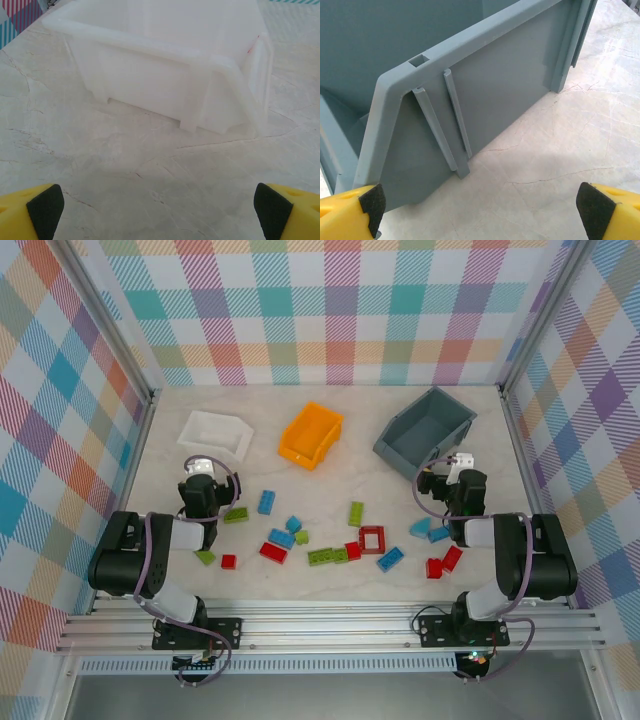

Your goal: Sort the legos into containers by color

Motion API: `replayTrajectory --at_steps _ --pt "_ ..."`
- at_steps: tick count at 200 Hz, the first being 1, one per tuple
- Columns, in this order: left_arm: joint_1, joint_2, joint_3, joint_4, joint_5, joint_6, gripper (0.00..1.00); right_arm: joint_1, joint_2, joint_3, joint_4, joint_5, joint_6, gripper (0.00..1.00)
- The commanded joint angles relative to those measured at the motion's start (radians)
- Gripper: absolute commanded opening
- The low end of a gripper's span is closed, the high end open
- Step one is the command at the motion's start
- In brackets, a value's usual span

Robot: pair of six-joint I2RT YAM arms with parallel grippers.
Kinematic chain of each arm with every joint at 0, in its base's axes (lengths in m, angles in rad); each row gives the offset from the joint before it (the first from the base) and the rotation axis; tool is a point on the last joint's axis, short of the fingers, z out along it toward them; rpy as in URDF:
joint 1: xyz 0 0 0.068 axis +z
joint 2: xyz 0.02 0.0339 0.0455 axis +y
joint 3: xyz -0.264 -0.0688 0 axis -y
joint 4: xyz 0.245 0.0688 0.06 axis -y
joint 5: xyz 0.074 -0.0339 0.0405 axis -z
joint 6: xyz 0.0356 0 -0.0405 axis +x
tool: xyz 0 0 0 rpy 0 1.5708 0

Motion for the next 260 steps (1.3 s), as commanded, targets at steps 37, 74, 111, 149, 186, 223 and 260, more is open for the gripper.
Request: replayTrajectory --at_steps 37,74,111,149,186,223,260 --pt "-0.007 -0.007 0.002 0.027 0.002 -0.005 1.00 0.006 0.003 0.018 0.017 -0.011 -0.009 1.00" --pt "-0.007 -0.006 0.002 0.027 0.002 -0.005 1.00 0.005 0.003 0.018 0.017 -0.011 -0.008 1.00" --pt "-0.008 -0.006 0.002 0.028 0.002 -0.005 1.00 0.006 0.004 0.018 0.016 -0.011 -0.009 1.00" --pt "-0.007 -0.007 0.002 0.027 0.002 -0.004 1.00 0.005 0.003 0.017 0.017 -0.011 -0.008 1.00" --pt "-0.019 -0.122 0.042 -0.132 0.033 0.022 1.00 0.006 -0.046 0.025 -0.037 -0.003 -0.005 1.00" --pt "-0.021 -0.225 0.041 -0.197 0.035 0.027 1.00 0.008 -0.104 0.051 -0.122 -0.007 -0.017 1.00" --pt "-0.043 -0.530 0.123 -0.401 -0.001 0.013 1.00 0.081 -0.480 0.181 -0.504 0.133 -0.042 1.00"
